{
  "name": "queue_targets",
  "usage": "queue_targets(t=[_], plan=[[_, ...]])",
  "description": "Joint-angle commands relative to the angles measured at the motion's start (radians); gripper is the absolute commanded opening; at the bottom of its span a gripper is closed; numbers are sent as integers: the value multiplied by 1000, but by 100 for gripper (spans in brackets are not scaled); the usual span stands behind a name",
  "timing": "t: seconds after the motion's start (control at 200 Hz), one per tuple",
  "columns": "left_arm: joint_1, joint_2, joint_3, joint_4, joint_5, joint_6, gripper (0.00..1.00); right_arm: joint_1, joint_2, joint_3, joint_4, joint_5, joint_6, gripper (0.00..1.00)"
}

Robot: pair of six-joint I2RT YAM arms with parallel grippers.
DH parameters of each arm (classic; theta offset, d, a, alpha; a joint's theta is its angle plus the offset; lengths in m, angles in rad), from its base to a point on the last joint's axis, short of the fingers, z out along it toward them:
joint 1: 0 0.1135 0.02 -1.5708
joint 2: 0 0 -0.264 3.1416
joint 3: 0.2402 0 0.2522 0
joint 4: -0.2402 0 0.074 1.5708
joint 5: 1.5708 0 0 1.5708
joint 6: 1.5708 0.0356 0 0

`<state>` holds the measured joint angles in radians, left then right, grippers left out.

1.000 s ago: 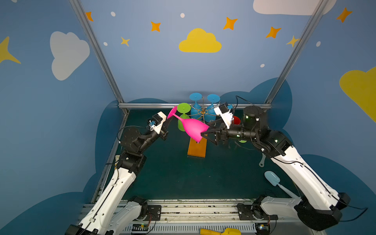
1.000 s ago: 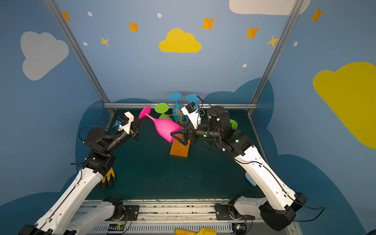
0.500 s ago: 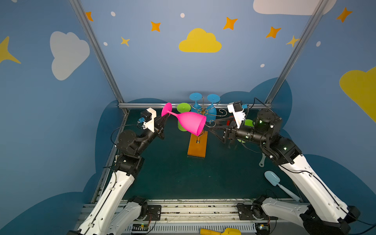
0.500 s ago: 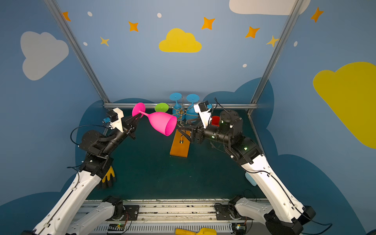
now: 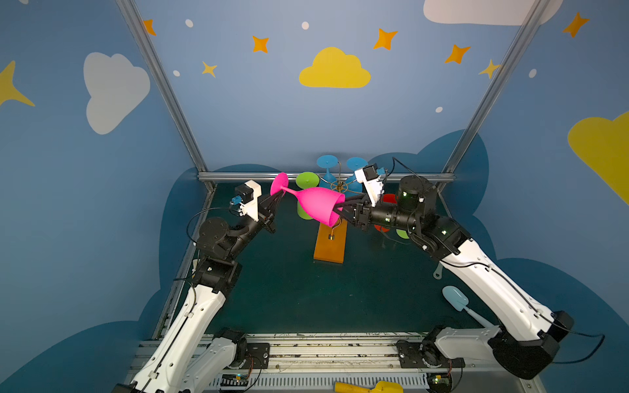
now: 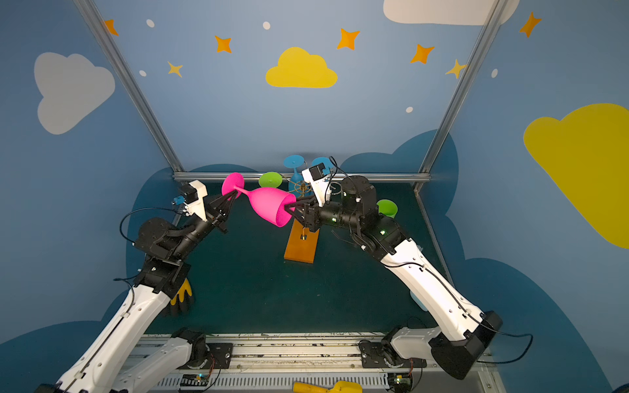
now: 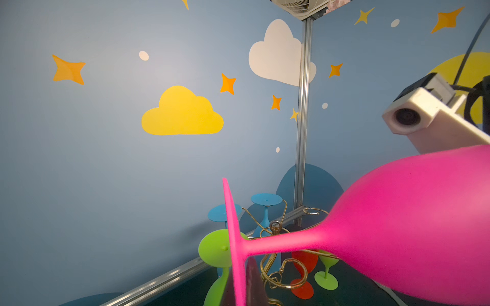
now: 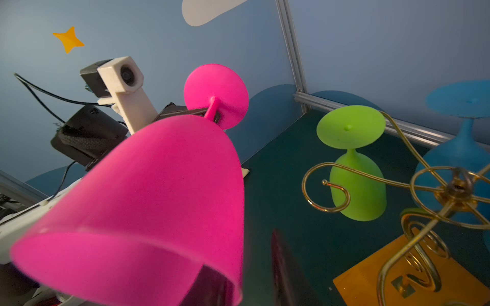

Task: Take the wine glass off the wine glass rack
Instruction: Place the wine glass at the middle-right of the table.

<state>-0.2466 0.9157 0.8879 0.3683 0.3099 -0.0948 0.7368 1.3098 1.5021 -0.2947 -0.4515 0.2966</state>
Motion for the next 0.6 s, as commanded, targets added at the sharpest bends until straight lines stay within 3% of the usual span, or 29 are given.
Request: queue_targets(t=[0.0,0.1,0.22,0.28,0.35,0.426,0.596], plan=[[3,2,-3,43,15,-13,3,13,15,41,33,13,0,13],[3,8,-3,47,15,-11,3,15,18,50,32,20,-1,0],[4,12,-2,48,10,-6,6,12,5,47,32,52,-2,0],[5,11,-6,54,2,-5,18,5,-5,46,29,71,-2,0],[5,10,-11,63,-20,-8,44,-12,-26,44,24,93,-2,0],[6,4,-25,83,-51,-10,63,-42,-55,54,-3,121,-11,0],[20,-1,-56,114,-103,-15,74,-137,-149,93,-139,212,-61,0]])
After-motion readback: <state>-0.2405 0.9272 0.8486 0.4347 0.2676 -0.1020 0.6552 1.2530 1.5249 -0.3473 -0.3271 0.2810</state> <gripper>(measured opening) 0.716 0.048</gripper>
